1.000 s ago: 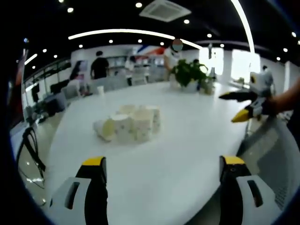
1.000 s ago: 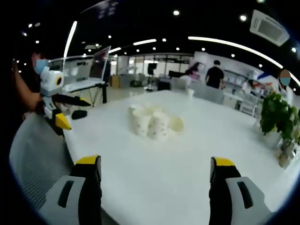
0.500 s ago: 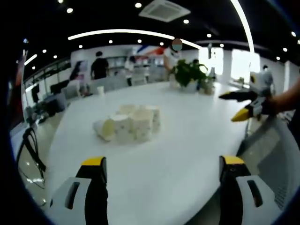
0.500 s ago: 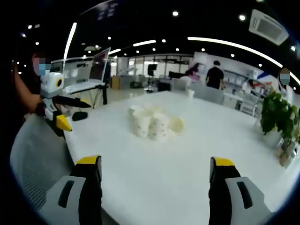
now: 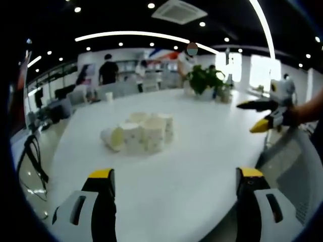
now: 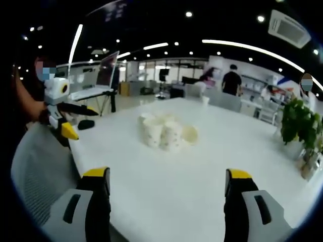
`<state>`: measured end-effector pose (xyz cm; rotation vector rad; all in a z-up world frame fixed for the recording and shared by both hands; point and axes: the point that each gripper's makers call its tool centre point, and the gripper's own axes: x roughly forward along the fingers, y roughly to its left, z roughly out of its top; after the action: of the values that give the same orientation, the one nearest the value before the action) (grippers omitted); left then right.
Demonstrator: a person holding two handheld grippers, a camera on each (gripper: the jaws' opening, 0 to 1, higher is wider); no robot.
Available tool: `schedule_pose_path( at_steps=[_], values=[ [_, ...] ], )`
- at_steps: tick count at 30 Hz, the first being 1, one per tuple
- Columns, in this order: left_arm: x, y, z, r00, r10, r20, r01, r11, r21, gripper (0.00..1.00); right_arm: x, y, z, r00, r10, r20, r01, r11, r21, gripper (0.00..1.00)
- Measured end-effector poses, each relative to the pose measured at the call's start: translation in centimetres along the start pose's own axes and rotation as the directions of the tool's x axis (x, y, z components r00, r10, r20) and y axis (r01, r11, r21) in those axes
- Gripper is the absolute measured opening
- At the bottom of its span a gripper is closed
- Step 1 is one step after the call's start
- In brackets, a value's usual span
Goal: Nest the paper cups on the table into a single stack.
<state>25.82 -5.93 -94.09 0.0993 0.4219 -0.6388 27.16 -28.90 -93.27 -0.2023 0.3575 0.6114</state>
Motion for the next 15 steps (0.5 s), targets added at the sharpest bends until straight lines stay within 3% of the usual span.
schedule_pose_path(
  at_steps=[9,11,15],
  values=[
    [0.2,-0.1,0.2,1.0,-0.009,-0.009,0.009,1.0,0.006,0.98,0.0,-0.2,0.1,1.0,-0.002,0.001,0.002,1.0,0.0,0.92],
    [0.5,-0.6,0.5,1.0,-0.01,-0.028,0.012,0.995,0.102,0.98,0.1,-0.2,0.1,1.0,-0.002,-0.001,0.002,1.0,0.0,0.92],
    [0.9,-1.0,1.3,0.999,-0.022,-0.037,0.027,0.991,0.134,0.98,0.0,-0.3,0.1,1.0,-0.002,0.004,0.002,1.0,0.006,0.92]
  ],
)
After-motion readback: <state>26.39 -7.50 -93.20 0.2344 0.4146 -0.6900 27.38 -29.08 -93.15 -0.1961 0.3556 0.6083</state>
